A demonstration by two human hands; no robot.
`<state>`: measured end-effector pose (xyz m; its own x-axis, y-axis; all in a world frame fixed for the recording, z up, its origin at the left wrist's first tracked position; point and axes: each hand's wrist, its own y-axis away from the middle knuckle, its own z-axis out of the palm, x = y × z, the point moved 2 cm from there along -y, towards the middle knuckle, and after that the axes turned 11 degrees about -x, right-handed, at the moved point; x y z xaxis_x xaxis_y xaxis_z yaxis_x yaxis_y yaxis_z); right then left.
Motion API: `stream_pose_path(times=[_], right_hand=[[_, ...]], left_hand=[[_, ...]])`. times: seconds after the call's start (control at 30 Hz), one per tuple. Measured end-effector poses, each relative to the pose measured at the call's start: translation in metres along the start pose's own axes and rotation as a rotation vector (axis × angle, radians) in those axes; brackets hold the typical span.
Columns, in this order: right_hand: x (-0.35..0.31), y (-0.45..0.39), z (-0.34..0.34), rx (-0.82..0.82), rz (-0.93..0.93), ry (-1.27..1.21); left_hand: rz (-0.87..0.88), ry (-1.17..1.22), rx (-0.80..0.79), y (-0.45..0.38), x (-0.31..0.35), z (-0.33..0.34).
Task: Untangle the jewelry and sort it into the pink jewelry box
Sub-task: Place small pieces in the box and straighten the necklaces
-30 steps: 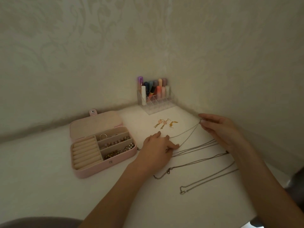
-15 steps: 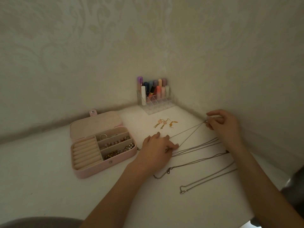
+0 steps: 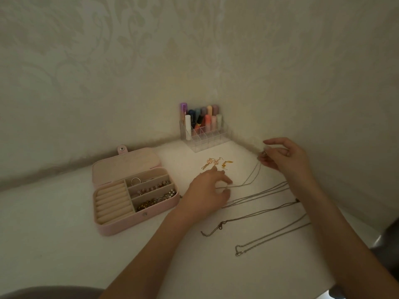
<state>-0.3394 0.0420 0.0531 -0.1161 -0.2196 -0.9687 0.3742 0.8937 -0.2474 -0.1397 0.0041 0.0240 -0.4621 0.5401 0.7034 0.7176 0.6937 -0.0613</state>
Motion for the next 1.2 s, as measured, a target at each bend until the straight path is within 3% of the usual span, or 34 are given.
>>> stream_pose_path(times=[0.17, 0.4, 0.63, 0.83, 1.1, 1.2], right_hand=[[-0.028, -0.001, 0.030, -0.212, -0.079, 0.105], [-0.049, -0.013, 0.057, -0.251, -0.156, 0.170], [-0.065, -0.018, 0.080, -0.215, -0.176, -0.002], [-0.072, -0.026, 0.097, -0.147, -0.179, -0.174], [-0.059, -0.024, 0.107, -0.090, -0.135, -0.360], [-0.054, -0.021, 0.110, -0.117, -0.117, -0.357]], left_hand=[[0.033, 0.395, 0.188, -0.015, 0.029, -0.020], [-0.009, 0.822, 0.269, -0.015, 0.032, -0.042], [-0.035, 0.686, 0.120, 0.012, 0.012, -0.054], [-0.093, 0.592, 0.090, 0.049, -0.020, -0.063], [-0.151, 0.533, 0.357, 0.082, -0.031, -0.100], [-0.118, 0.630, 0.409, 0.084, -0.022, -0.116]])
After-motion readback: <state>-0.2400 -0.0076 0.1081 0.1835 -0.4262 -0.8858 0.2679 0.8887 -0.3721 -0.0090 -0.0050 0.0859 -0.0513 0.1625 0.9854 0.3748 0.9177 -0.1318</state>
